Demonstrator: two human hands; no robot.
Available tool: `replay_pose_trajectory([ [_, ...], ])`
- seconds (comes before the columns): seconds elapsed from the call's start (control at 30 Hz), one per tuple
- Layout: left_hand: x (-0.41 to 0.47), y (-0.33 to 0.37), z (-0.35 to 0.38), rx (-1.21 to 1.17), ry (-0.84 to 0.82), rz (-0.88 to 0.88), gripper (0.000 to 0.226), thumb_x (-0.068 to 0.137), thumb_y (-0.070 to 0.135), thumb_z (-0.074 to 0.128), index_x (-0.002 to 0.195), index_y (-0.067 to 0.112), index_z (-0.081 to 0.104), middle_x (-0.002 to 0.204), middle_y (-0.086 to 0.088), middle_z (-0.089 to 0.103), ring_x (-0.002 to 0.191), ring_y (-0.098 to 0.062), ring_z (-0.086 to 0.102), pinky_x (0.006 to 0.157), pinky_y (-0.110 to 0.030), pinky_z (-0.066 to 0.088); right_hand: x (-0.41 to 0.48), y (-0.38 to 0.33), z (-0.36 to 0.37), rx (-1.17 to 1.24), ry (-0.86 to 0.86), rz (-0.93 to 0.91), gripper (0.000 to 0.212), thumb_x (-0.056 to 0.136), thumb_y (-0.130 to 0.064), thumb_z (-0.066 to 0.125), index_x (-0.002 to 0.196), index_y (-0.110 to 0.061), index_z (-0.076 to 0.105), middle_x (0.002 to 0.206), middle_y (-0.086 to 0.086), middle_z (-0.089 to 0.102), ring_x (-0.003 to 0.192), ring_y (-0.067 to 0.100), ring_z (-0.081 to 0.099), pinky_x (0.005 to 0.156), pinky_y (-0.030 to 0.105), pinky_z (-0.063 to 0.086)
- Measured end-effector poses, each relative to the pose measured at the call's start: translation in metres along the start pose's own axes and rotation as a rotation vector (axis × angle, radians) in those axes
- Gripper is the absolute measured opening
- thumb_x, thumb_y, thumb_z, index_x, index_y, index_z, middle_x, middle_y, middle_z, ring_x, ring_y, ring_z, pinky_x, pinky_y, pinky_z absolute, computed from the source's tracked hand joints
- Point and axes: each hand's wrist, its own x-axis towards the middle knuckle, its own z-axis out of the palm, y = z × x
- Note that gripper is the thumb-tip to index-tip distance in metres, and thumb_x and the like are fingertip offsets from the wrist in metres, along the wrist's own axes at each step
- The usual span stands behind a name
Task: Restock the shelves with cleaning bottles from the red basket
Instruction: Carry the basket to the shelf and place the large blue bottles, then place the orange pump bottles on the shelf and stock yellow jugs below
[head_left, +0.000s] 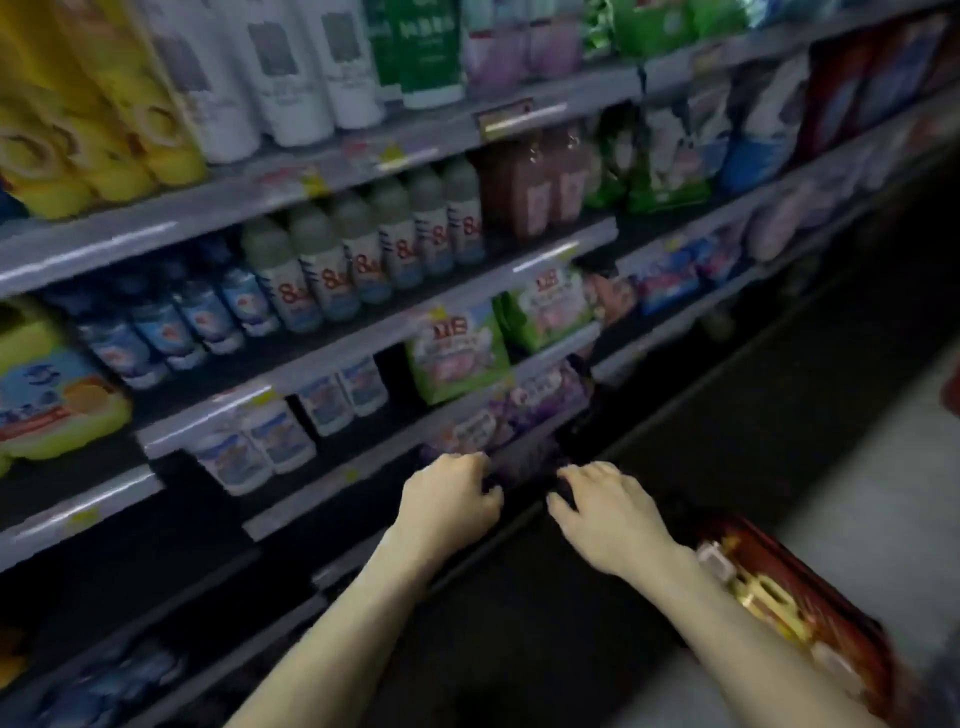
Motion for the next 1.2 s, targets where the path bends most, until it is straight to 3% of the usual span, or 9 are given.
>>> replay_pose_trajectory([
  [0.27,0.074,0.095,0.110,0.129,-0.297,0.285,0.046,0.100,0.042,0.054,0.142,0.025,0.060,0.137,-0.004,0.067,0.124,-0.029,0.065,0.099,-0.039,0.055,-0.029,0.111,0.048,0.022,-0.049,0.311,0.054,0.105,-0.055,0.042,0.150,-0.026,0.050,0.137,0.002,0.065,0.134,0.024,0.054,0.110,0.040,0.043],
  [0.6,0.149,0.173,0.182,0.328,-0.491,0.569,0.043,0.099,0.042,0.055,0.135,0.021,0.063,0.134,-0.007,0.068,0.125,-0.031,0.064,0.100,-0.038,0.049,-0.038,0.191,0.077,0.065,-0.159,0.651,0.057,0.101,-0.055,0.036,0.138,-0.017,0.057,0.136,0.009,0.065,0.131,0.030,0.055,0.107,0.042,0.045],
  [0.77,0.172,0.207,0.212,0.375,-0.564,0.628,0.045,0.098,0.042,0.055,0.137,0.021,0.063,0.133,-0.008,0.069,0.124,-0.033,0.065,0.101,-0.040,0.051,-0.046,0.229,0.089,0.105,-0.186,0.749,0.054,0.103,-0.052,0.040,0.141,-0.017,0.056,0.135,0.007,0.065,0.129,0.028,0.054,0.107,0.041,0.044],
  [0.9,0.186,0.237,0.244,0.415,-0.626,0.643,0.042,0.098,0.040,0.054,0.134,0.021,0.063,0.130,-0.008,0.069,0.120,-0.033,0.066,0.098,-0.041,0.050,-0.049,0.269,0.105,0.128,-0.225,0.790,0.058,0.097,-0.054,0.031,0.134,-0.018,0.058,0.131,0.007,0.067,0.125,0.028,0.056,0.101,0.040,0.044],
  [1.0,0.196,0.265,0.267,0.456,-0.672,0.629,0.037,0.098,0.038,0.053,0.128,0.019,0.064,0.127,-0.008,0.070,0.118,-0.034,0.066,0.095,-0.041,0.049,-0.052,0.309,0.119,0.154,-0.254,0.806,0.050,0.102,-0.051,0.041,0.134,-0.017,0.058,0.132,0.008,0.066,0.127,0.029,0.056,0.100,0.040,0.043],
  [1.2,0.214,0.326,0.310,0.463,-0.734,0.558,0.032,0.097,0.035,0.052,0.122,0.021,0.065,0.122,-0.007,0.070,0.113,-0.033,0.067,0.092,-0.040,0.050,-0.057,0.399,0.146,0.256,-0.322,0.819,0.049,0.102,-0.046,0.044,0.136,-0.014,0.059,0.137,0.010,0.065,0.130,0.031,0.054,0.103,0.041,0.042],
])
